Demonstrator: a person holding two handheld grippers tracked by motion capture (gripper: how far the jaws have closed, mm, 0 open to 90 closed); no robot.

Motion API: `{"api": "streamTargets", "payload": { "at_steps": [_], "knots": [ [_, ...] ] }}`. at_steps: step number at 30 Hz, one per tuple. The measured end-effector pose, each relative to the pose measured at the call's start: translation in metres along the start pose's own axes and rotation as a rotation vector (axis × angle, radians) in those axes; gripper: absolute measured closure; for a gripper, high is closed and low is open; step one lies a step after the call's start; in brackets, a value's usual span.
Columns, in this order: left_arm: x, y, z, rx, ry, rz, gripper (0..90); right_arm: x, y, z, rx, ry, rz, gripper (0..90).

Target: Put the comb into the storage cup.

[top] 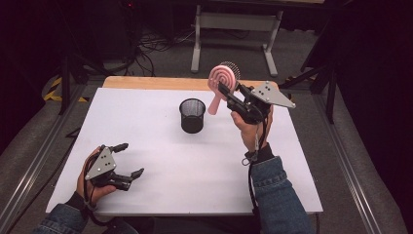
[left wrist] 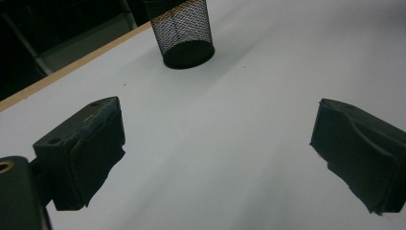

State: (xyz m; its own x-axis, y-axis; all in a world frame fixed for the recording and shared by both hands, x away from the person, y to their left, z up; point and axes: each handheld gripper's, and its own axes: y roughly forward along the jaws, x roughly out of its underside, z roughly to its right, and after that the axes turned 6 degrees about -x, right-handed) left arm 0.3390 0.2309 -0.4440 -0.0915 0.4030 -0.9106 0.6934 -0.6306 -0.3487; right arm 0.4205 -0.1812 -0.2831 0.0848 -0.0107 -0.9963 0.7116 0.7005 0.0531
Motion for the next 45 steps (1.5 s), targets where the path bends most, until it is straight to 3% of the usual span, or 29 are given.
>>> {"api": "streamTargets", "payload": {
  "at_steps": [7,19,29,45],
  "knots": [
    [0.0,0.0,-0.001,0.004,-0.006,0.004,5.5,-0.003,0.012,-0.003,-0.002,-0.012,0.005,63.7],
    [0.0,-0.002,-0.001,-0.006,-0.011,0.022,6.3,0.005,0.034,-0.006,0.016,0.011,0.019,63.8],
    [0.0,-0.001,-0.001,0.009,-0.006,0.013,6.3,0.011,0.045,-0.007,0.014,0.021,0.023,63.8],
    [0.0,-0.002,-0.002,0.019,-0.011,0.023,6.3,0.025,0.063,-0.011,0.005,0.029,-0.011,63.8]
  ]
}}
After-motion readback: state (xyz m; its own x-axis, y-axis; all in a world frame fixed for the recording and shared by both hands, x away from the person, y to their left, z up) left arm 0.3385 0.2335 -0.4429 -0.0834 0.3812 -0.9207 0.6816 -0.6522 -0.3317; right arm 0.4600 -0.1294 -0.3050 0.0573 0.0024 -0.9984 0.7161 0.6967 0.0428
